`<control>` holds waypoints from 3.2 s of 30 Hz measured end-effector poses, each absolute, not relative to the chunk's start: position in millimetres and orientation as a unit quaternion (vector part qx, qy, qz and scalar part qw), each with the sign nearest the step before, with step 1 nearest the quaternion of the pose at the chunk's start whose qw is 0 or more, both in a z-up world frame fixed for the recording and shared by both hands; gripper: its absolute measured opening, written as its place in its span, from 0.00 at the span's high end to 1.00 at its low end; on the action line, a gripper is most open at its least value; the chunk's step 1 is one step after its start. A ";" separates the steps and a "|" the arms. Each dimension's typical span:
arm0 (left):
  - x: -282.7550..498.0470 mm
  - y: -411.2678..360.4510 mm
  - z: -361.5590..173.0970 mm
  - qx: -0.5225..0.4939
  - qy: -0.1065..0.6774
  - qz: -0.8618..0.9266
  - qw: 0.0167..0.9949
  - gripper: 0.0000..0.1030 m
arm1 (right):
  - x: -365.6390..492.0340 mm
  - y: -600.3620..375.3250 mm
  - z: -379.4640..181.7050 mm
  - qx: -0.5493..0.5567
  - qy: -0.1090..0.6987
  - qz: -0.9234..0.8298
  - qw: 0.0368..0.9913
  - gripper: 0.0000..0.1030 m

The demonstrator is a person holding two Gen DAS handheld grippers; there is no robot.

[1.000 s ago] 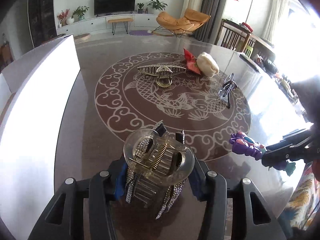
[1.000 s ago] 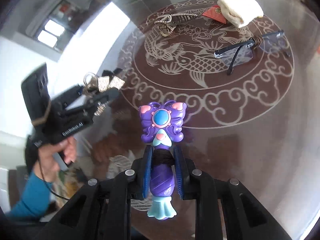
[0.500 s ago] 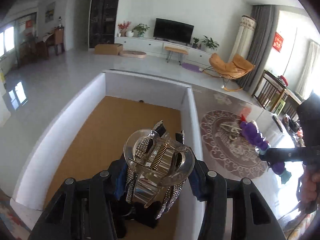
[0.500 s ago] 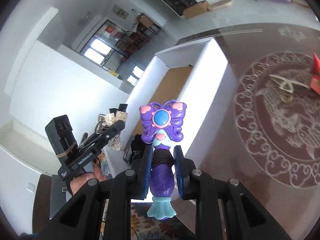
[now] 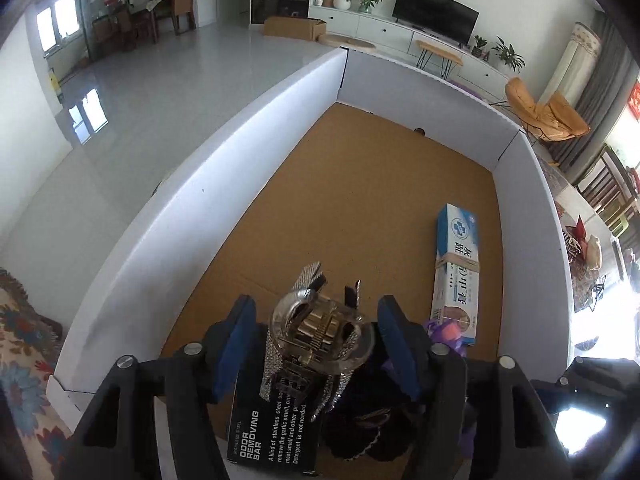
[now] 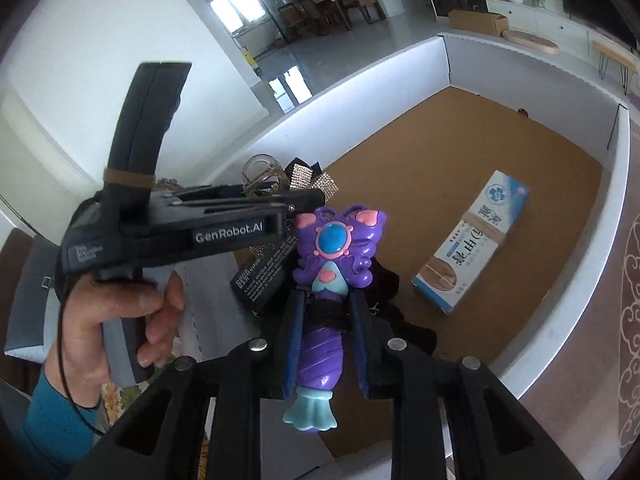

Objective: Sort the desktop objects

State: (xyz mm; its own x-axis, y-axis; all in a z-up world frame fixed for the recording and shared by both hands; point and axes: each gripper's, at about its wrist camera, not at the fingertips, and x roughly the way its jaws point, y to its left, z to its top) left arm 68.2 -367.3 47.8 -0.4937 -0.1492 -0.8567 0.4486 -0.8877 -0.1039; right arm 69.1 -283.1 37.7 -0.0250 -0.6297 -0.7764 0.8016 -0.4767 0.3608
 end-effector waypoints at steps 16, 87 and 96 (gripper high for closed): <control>86.5 -217.5 126.7 0.326 0.124 -0.935 0.056 0.17 | 44.3 29.6 -0.3 0.364 0.113 -0.902 0.202 0.00; -97.6 26.9 -25.6 0.457 -0.012 -0.889 -0.018 0.00 | -23.4 137.4 -40.5 0.457 0.046 -0.885 0.072 0.00; -97.5 27.0 -25.7 0.457 -0.012 -0.889 -0.018 0.00 | -23.5 137.5 -40.5 0.457 0.046 -0.885 0.072 0.00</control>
State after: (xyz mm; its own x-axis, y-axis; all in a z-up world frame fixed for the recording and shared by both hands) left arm -97.5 27.0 -25.7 -0.5823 0.0223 -0.8127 -0.0434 -0.9991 0.0037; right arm -23.5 137.5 -40.5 -0.5719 -0.0846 -0.8160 0.1694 -0.9854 -0.0166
